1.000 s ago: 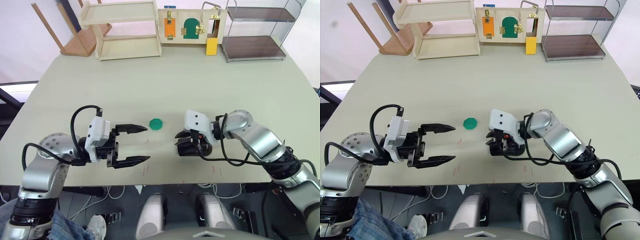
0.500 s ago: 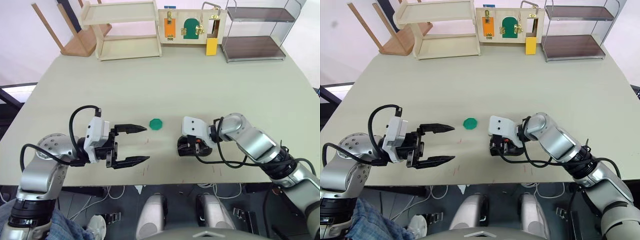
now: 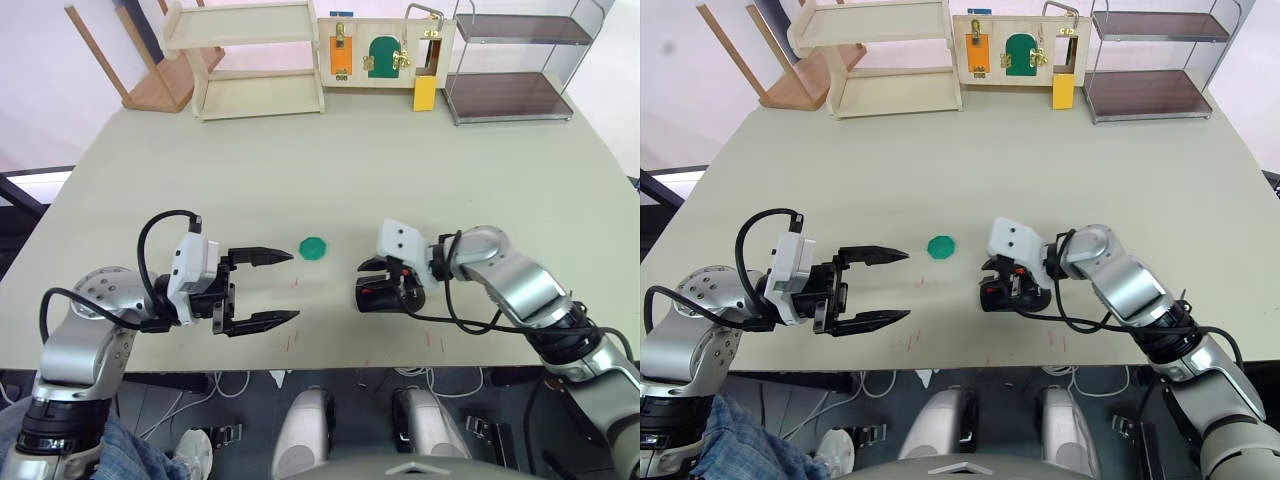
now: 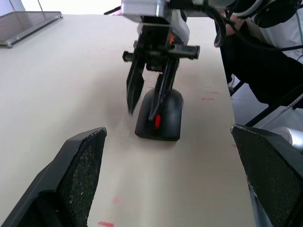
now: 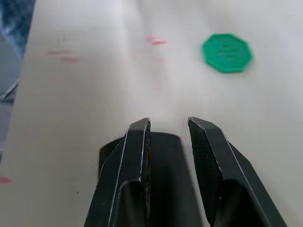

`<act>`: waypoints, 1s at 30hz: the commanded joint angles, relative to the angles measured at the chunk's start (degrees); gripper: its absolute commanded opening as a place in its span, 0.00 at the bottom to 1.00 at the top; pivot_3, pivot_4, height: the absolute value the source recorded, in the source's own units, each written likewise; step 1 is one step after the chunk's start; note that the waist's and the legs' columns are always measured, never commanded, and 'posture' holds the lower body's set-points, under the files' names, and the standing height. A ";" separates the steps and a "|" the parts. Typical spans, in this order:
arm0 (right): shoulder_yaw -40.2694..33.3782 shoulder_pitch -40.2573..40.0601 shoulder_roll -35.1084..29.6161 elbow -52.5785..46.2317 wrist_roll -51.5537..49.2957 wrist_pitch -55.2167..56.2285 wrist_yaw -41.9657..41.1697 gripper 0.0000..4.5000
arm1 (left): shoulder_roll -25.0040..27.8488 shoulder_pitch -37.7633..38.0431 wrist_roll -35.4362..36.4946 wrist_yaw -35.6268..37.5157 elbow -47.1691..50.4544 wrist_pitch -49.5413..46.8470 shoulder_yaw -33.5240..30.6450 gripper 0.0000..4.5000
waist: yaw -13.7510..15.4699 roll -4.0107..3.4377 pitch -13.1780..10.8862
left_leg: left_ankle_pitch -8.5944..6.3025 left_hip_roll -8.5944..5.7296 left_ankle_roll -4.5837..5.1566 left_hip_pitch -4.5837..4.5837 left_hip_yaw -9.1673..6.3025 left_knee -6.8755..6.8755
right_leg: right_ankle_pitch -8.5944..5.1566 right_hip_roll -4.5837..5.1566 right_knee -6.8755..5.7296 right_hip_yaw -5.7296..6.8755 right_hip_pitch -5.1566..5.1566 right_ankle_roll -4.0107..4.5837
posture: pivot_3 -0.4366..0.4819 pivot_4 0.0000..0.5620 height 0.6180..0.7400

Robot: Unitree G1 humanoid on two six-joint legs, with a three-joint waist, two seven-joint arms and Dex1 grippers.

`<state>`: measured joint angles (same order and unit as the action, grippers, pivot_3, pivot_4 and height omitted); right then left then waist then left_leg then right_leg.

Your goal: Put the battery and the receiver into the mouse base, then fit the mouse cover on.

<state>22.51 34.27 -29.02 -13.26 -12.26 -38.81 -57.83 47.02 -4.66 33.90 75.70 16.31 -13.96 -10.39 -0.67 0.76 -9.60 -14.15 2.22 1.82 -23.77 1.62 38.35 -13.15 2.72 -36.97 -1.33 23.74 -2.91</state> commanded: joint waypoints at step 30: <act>-14.18 -23.70 4.00 18.03 -4.59 37.73 -7.12 0.29 | -1.24 0.67 0.29 -2.73 1.67 2.18 -0.88 1.00 | -0.03 0.01 -0.01 | 0.01 0.03 0.00 0.08 0.00 0.02 | 0.00 -0.07 -0.07 -0.07 -0.04 0.01 | 0.48 0.27 1.00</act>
<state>6.69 10.37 -24.14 2.91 -20.59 -0.56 -66.90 45.86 -4.51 33.79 73.53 16.31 -12.83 -10.19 -0.70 0.77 -9.61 -14.14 2.25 1.81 -23.69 1.62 38.37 -13.15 2.65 -37.05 -1.40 23.70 -2.90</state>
